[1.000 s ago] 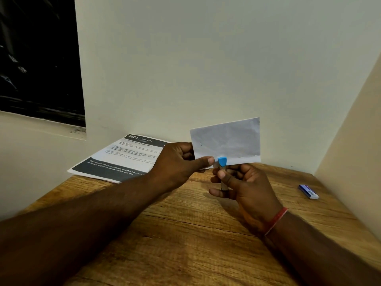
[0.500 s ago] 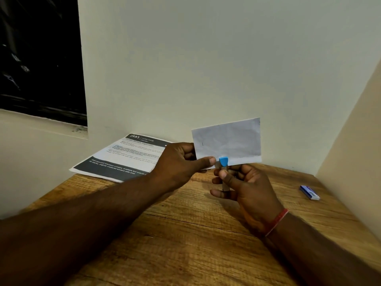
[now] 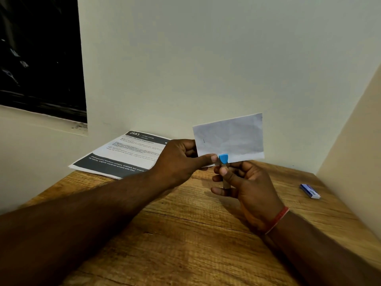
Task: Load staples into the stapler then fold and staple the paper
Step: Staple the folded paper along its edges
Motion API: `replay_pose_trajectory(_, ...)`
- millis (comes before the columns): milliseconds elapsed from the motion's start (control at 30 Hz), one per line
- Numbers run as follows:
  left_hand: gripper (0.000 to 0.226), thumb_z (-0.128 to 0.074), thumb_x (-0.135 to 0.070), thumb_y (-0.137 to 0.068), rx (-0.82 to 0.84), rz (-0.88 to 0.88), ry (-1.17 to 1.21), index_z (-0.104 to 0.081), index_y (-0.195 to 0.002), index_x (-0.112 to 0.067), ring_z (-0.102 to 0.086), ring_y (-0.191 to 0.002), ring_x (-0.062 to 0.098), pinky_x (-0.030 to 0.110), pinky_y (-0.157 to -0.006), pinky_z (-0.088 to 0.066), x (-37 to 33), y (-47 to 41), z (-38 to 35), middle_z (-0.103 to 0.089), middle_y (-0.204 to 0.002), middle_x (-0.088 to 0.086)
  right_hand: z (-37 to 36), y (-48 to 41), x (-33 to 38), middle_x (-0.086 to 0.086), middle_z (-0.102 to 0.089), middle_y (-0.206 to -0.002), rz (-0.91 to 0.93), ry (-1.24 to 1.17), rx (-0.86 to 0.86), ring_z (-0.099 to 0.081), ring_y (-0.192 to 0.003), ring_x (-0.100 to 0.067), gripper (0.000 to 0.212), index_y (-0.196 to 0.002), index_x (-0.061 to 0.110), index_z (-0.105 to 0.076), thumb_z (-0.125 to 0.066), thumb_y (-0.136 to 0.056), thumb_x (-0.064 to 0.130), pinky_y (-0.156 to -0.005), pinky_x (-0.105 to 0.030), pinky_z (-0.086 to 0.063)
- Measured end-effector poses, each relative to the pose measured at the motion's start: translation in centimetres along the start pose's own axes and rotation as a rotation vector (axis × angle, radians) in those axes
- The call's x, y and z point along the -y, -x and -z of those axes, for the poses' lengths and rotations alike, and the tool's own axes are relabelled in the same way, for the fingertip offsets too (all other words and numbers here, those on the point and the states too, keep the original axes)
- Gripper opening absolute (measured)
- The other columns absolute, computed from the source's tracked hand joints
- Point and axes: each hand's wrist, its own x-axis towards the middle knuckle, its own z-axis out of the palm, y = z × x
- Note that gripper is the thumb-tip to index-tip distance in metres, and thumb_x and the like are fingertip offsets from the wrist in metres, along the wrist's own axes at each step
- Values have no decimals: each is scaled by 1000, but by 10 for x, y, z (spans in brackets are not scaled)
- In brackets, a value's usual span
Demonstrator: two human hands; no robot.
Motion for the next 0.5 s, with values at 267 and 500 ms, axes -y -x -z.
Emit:
replay_pose_trajectory(267, 39, -93, -17, -93, -14, 13, -10, -84, -130, -14, -86, -110, 18, 39, -95, -71, 2, -1, 0, -88, -120, -3, 0, -2, -3, -19, -84, -114, 4, -10, -1, -85, -104, -32, 38, -115, 5, -80, -84, -81, 22, -74, -45, -71)
replay_pose_trajectory(500, 41, -94, -20, -93, -19, 22, -25, -83, -133, -14, -86, -111, 16, 38, -95, -71, 3, -1, 1, -88, -121, -5, 1, -2, -3, -17, -85, -115, 4, -16, -1, -84, -108, -34, 39, -116, 6, -80, -85, -81, 23, -76, -46, -71)
